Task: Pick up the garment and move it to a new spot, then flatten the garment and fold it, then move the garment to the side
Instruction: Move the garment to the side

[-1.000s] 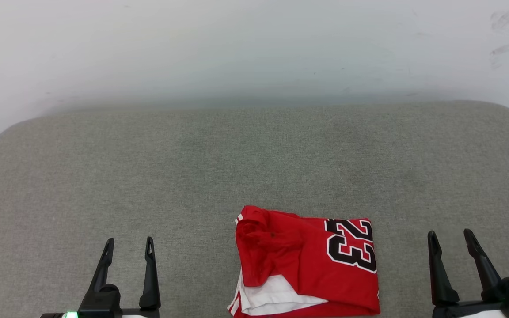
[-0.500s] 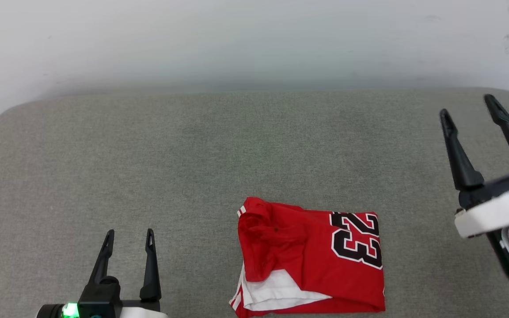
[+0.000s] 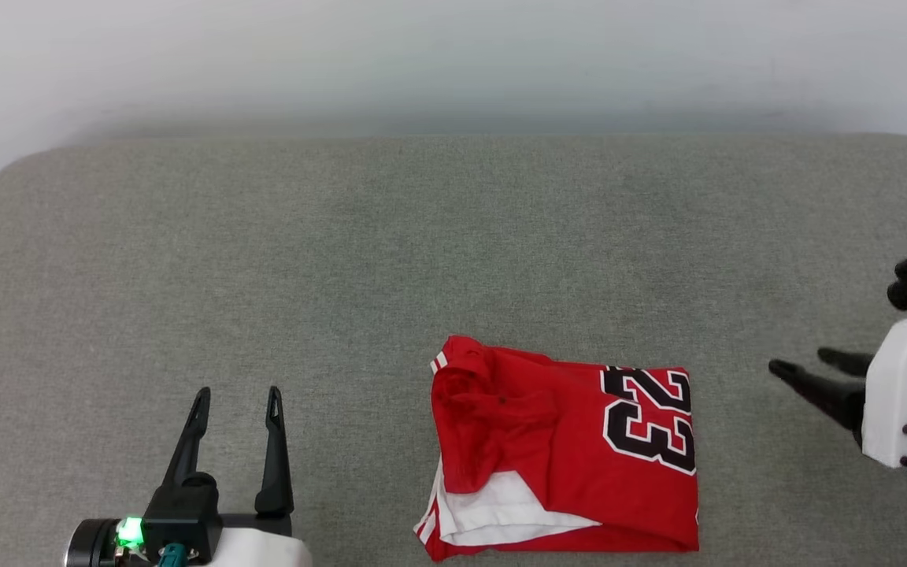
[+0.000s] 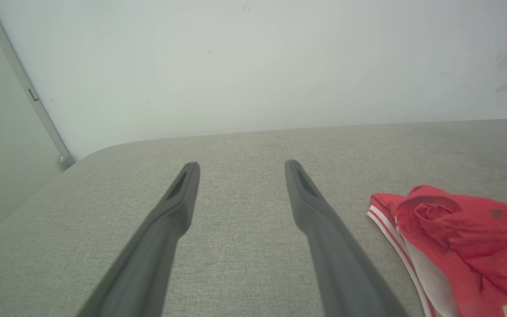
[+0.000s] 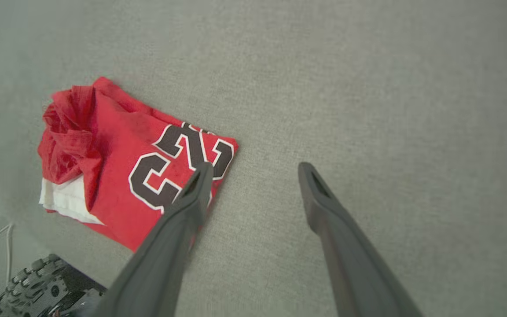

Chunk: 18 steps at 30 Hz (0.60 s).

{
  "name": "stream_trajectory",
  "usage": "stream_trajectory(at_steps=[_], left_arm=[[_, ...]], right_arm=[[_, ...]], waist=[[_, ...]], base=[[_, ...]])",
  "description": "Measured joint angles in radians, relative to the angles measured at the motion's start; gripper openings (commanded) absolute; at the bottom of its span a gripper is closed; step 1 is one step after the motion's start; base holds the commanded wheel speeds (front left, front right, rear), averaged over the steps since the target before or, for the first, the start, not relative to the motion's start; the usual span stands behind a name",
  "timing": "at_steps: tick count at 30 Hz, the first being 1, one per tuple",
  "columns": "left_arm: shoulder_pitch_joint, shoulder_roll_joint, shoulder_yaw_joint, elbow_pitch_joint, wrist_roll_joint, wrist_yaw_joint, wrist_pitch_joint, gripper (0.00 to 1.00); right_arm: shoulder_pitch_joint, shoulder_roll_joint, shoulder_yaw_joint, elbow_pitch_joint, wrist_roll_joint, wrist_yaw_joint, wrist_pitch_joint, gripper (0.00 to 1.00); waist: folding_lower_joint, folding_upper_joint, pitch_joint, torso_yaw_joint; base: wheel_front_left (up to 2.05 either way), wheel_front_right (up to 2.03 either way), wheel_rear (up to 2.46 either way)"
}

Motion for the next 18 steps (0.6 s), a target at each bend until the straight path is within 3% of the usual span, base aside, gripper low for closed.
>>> stream_trajectory(at_steps=[6, 18], left_arm=[[-0.037, -0.003, -0.007, -0.003, 0.004, -0.008, 0.000, 1.00], [-0.123, -0.009, -0.031, -0.005, 0.010, -0.020, 0.000, 1.00]], right_arm=[[0.050, 0.047, -0.023, 0.079, 0.111, 0.000, 0.091, 1.00], [0.044, 0.176, 0.030, 0.208, 0.191, 0.000, 0.062, 1.00]], waist=[[0.0000, 0.0000, 0.042, 0.014], [0.0000, 0.0000, 0.153, 0.064]], base=[[0.00, 0.00, 0.00], [0.00, 0.00, 0.00]])
